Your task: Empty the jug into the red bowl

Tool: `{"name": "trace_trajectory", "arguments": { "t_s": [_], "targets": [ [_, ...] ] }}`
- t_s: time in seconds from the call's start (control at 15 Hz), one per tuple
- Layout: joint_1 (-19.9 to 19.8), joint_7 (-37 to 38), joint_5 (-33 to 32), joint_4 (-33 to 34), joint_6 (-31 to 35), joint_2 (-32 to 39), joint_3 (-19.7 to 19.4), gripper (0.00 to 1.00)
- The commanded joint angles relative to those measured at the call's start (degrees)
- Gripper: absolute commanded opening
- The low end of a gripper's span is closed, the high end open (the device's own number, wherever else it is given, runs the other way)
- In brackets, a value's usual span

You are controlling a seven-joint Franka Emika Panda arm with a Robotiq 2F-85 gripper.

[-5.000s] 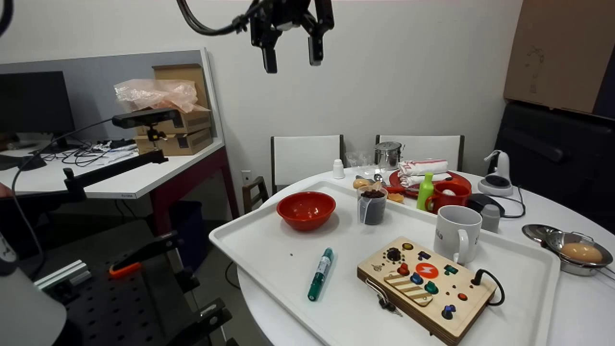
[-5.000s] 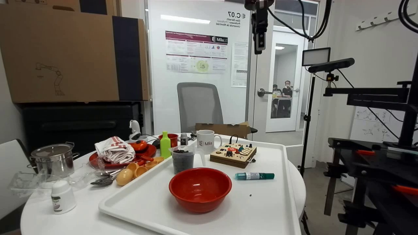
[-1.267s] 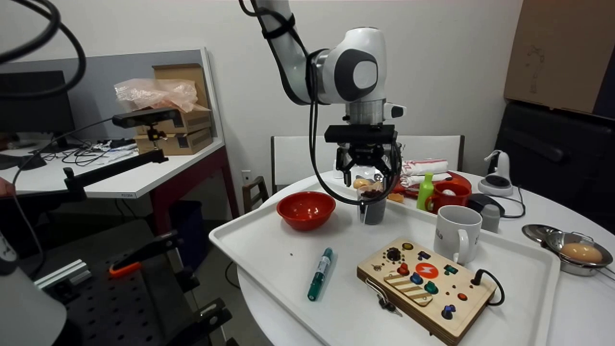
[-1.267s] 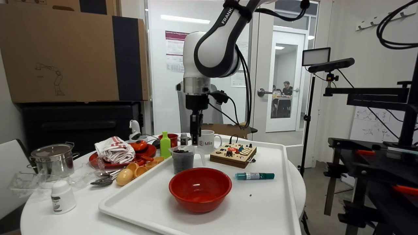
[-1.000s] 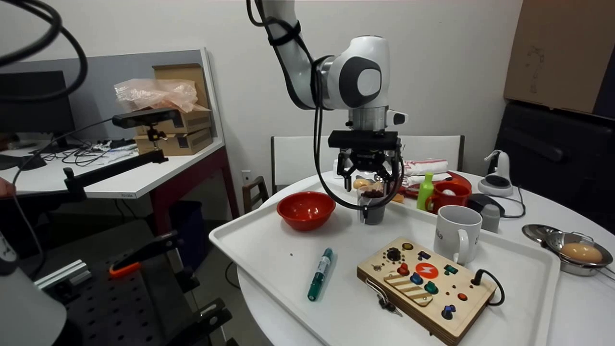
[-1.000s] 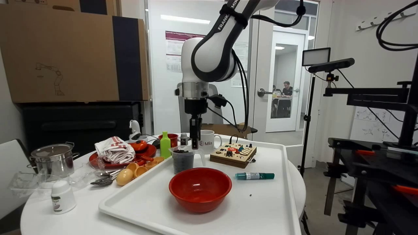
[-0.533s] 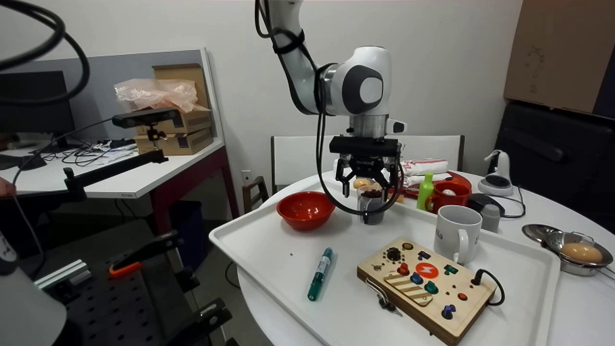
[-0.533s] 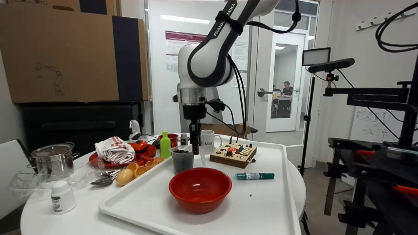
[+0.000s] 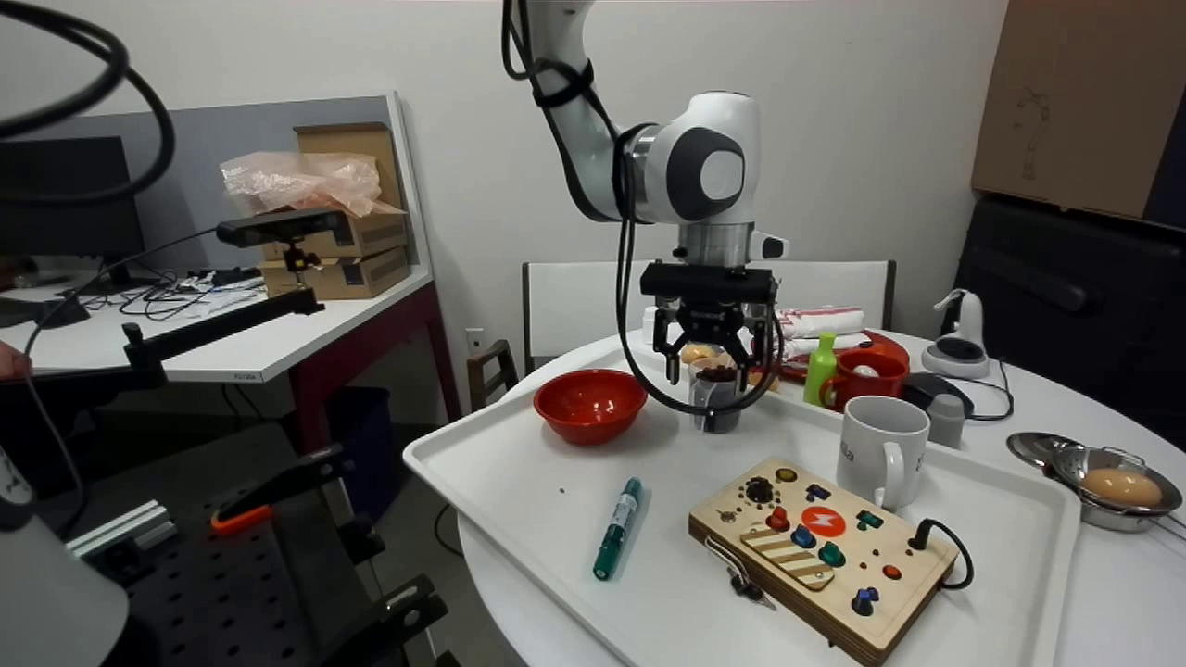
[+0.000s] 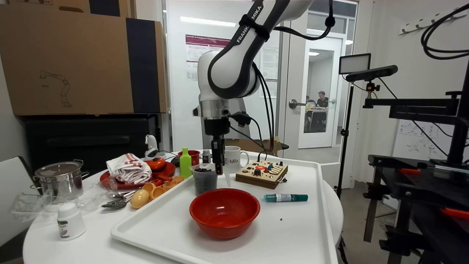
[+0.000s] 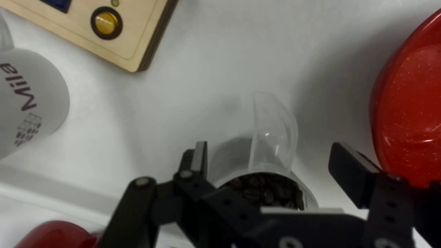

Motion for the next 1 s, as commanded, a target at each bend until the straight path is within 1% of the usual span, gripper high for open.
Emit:
{"name": "trace_trajectory", "arguments": {
  "t_s": [0.0, 0.53, 0.67, 0.93],
  "targets": [
    [-0.47, -1.18, 0.19, 2.51, -1.86, 1.54, 0.38, 0.64],
    [-0.2, -0.93, 0.03, 3.72, -3.4, 2.1, 0.13, 0.04],
    [0.1, -0.69, -0.21, 4.08, -4.07, 2.25, -0.1, 0.07],
    [-0.11, -1.19, 0.05, 4.98, -5.0, 2.58, 0.31, 0.07]
  ]
}}
